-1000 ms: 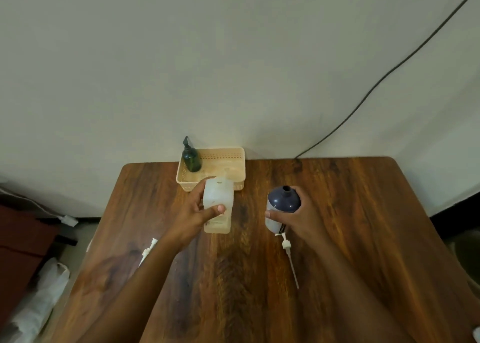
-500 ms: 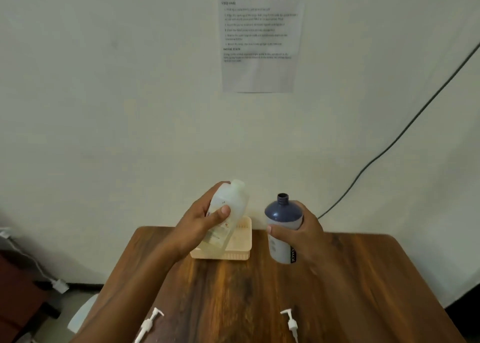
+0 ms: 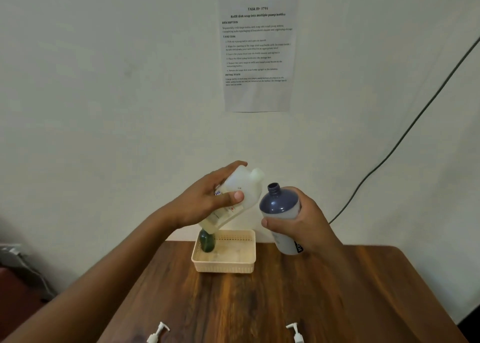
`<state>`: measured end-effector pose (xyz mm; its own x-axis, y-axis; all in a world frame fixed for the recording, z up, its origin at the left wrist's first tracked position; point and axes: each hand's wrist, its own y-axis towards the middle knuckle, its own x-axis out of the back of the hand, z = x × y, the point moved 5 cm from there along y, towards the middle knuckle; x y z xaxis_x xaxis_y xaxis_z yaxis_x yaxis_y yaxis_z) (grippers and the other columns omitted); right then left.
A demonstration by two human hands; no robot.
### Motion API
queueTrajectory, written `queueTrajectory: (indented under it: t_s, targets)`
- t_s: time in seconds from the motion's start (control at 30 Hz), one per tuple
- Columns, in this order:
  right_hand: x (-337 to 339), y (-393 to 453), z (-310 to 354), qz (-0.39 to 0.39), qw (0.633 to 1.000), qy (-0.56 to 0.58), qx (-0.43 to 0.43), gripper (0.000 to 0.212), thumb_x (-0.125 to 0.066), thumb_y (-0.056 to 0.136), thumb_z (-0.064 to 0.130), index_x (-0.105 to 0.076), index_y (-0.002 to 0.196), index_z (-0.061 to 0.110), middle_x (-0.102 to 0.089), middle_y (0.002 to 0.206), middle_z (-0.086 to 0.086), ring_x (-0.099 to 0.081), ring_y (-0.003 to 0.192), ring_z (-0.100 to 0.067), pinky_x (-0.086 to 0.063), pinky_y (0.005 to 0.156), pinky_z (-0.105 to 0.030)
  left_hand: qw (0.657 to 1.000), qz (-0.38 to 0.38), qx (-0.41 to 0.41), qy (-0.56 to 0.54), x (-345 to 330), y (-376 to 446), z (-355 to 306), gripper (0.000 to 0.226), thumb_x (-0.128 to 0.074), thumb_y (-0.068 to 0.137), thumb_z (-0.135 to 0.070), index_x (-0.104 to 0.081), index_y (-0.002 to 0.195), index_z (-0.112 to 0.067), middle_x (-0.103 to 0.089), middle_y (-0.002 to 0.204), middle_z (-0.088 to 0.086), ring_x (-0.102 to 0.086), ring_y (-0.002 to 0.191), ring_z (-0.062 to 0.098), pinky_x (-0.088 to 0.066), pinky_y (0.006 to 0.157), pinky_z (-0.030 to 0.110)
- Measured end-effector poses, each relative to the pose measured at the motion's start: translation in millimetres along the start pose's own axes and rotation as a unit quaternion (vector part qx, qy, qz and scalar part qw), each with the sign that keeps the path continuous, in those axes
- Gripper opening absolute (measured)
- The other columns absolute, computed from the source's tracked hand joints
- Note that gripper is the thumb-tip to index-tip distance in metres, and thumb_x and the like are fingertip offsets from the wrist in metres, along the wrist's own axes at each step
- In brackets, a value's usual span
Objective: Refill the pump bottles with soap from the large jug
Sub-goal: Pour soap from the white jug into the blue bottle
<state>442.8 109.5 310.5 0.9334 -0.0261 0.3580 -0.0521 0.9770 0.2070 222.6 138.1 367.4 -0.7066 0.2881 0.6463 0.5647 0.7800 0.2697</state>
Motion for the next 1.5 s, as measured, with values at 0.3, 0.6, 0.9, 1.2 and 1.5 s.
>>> queueTrajectory:
  t_s: [0.3,0.6,0.9,1.2,1.5]
  targets:
    - [7,-4,8,-0.004,1.0,-0.011,0.012,0.068,-0.088,0.063,0.045,-0.054,0.121,0.035,-0.065,0.111,0.012,-0.064,0.1,-0.015,-0.06,0.082,-0.036,0.999,0.019,-0.014,0.047,6,5,-16,0.066,-0.057,0.086,-0.064,-0.031,0.146,-0.056,-0.058,0.124,-0.016,-0.058,0.11,0.004,-0.056,0.084,0.016]
    - [12,-11,15,-0.019,1.0,-0.005,0.013,0.067,-0.09,0.07,0.034,-0.054,0.125,0.029,-0.065,0.113,0.006,-0.064,0.101,-0.016,-0.06,0.084,-0.039,0.995,0.031,0.001,0.098,4,8,-26,0.088,-0.053,0.081,-0.07,-0.027,0.158,-0.038,-0.051,0.138,-0.006,-0.051,0.12,0.014,-0.051,0.094,0.026]
    - [17,-15,15,-0.027,0.999,-0.016,0.02,0.067,-0.09,0.069,0.038,-0.053,0.124,0.033,-0.063,0.11,0.011,-0.063,0.098,-0.015,-0.059,0.079,-0.032,0.989,0.043,0.013,0.141,6,12,-31,0.083,-0.057,0.087,-0.059,-0.023,0.159,-0.038,-0.047,0.142,-0.005,-0.047,0.122,0.016,-0.048,0.095,0.022]
    - [19,-12,16,-0.044,0.998,-0.023,0.033,0.066,-0.089,0.068,0.043,-0.051,0.122,0.037,-0.061,0.108,0.019,-0.062,0.096,-0.011,-0.054,0.072,-0.021,0.979,0.067,0.003,0.191,14,21,-49,0.083,-0.056,0.086,-0.058,-0.027,0.159,-0.033,-0.051,0.137,-0.005,-0.046,0.119,0.017,-0.044,0.094,0.021]
    - [21,-13,13,-0.076,0.996,-0.006,0.042,0.072,-0.085,0.057,0.057,-0.054,0.12,0.037,-0.063,0.106,0.018,-0.063,0.095,-0.009,-0.057,0.073,-0.026,0.961,0.108,-0.006,0.254,24,35,-65,0.082,-0.058,0.087,-0.061,-0.026,0.158,-0.038,-0.052,0.133,-0.006,-0.043,0.121,0.017,-0.044,0.103,0.035]
